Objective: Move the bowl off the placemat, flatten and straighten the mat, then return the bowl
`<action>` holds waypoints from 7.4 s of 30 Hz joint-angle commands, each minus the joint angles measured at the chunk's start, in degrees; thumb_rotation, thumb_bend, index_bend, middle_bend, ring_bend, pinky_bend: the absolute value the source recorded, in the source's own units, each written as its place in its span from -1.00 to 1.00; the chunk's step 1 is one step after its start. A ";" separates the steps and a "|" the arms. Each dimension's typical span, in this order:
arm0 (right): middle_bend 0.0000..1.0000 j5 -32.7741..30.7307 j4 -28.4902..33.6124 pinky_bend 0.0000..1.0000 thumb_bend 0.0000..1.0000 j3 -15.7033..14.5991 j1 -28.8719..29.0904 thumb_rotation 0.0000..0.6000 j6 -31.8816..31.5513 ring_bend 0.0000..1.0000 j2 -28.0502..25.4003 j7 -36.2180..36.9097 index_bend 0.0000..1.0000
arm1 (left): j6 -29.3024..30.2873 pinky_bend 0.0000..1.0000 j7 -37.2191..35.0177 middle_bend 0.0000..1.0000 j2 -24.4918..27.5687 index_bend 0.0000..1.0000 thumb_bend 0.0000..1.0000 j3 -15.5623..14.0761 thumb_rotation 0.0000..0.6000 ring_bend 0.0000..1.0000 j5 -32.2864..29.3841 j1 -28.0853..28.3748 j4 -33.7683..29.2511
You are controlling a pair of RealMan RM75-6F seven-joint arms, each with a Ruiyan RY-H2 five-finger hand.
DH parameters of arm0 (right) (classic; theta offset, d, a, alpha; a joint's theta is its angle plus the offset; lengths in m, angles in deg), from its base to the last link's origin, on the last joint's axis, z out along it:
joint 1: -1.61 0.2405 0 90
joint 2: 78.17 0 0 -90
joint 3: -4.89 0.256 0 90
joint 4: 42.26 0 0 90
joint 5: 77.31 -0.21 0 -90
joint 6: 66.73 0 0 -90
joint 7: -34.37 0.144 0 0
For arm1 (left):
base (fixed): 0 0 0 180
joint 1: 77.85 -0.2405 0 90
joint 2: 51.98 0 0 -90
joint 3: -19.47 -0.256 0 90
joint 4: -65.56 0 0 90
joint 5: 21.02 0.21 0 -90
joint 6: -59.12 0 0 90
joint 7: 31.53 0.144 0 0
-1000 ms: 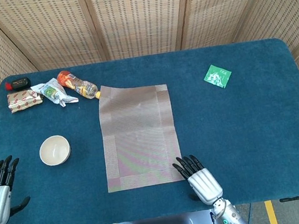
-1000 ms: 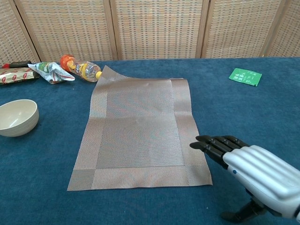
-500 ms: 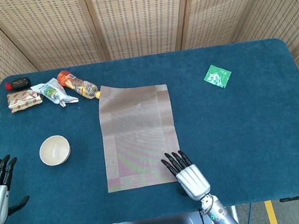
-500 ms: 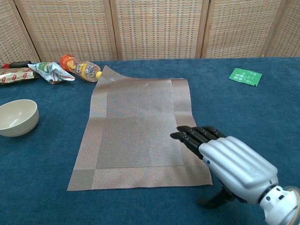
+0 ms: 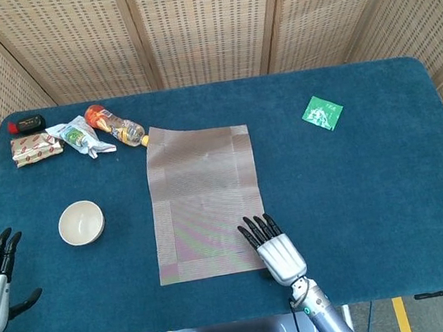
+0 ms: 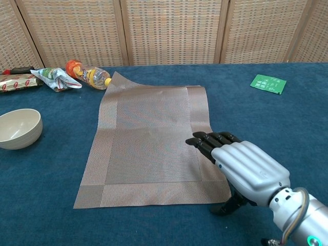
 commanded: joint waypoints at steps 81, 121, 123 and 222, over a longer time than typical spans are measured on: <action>-0.54 8.81 -9.34 -0.61 0.33 -9.71 -5.47 1.00 -24.76 -0.91 -12.13 23.72 0.44 | -2.57 -1.00 0.87 -1.00 -1.41 -0.99 -0.89 0.12 1.00 -1.00 3.25 -0.75 -0.06; -1.00 -15.58 -8.08 -1.00 -0.41 15.07 2.33 1.00 -15.81 -1.00 -23.12 13.68 -0.95 | -0.14 -1.00 1.19 -1.00 -4.70 -0.97 -0.89 -0.18 1.00 -1.00 7.95 -0.97 2.22; -1.00 -14.81 -4.91 -1.00 -0.42 13.61 0.17 1.00 -17.19 -1.00 -24.50 15.82 -0.96 | -0.38 -1.00 1.22 -1.00 -4.81 -0.97 -0.89 -0.16 1.00 -1.00 7.93 -0.84 2.24; -1.00 -0.78 -0.82 -1.00 -0.51 5.48 -12.51 1.00 -31.92 -1.00 -30.03 39.41 -0.93 | -45.22 -1.00 31.85 -1.00 -56.01 -0.92 -0.05 15.78 1.00 -1.00 -25.85 57.90 56.90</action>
